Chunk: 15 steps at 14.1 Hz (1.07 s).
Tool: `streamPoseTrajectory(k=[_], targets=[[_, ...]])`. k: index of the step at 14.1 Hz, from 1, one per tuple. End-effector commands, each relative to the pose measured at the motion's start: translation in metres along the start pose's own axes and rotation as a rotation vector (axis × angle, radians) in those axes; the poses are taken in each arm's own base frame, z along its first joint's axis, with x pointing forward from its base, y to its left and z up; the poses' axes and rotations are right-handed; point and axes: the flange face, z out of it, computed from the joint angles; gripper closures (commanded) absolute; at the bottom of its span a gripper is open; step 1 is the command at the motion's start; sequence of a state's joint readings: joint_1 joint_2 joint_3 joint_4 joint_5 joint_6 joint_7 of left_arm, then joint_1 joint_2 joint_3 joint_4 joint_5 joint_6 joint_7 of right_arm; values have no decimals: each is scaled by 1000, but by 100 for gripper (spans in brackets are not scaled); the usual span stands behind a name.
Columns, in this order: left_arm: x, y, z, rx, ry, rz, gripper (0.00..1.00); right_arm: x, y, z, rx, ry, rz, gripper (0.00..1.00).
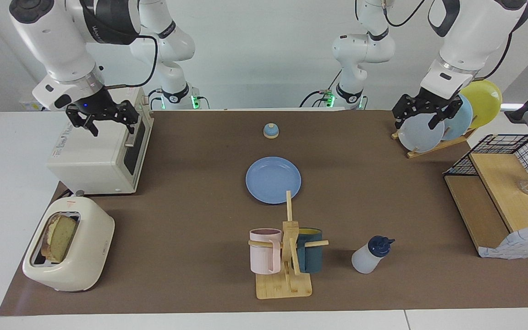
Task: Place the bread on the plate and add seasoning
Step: 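Reach the left gripper toward the bottle while the right gripper reaches the toaster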
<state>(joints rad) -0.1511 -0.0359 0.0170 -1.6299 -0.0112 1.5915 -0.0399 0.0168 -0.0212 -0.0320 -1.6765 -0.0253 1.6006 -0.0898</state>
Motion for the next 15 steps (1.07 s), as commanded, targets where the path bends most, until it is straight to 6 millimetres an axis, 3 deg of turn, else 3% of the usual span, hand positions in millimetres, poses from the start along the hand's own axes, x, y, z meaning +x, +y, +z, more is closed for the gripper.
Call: streamPoseTrajectory(k=[1,6,8,10,12,14,15], targets=[[-5,3,-1,-1,15,-5,0,-2,1,-3,15,5,-19,0],[-5,3,-2,-3,22,-5,0,21,8,-14,-2,193,2,0],[-4,14,-1,-3,33,14,0,27,17,-17,-9,251,14,0],[-6,13,-1,-3,31,15,0,32,38,-8,-22,329,51,0],[-6,14,9,-7,87,14,0,42,55,13,-44,458,74,0],[-8,15,31,-15,206,17,0,64,80,32,-83,616,95,0],[-8,18,46,-18,242,23,0,80,85,55,-91,640,97,0]])
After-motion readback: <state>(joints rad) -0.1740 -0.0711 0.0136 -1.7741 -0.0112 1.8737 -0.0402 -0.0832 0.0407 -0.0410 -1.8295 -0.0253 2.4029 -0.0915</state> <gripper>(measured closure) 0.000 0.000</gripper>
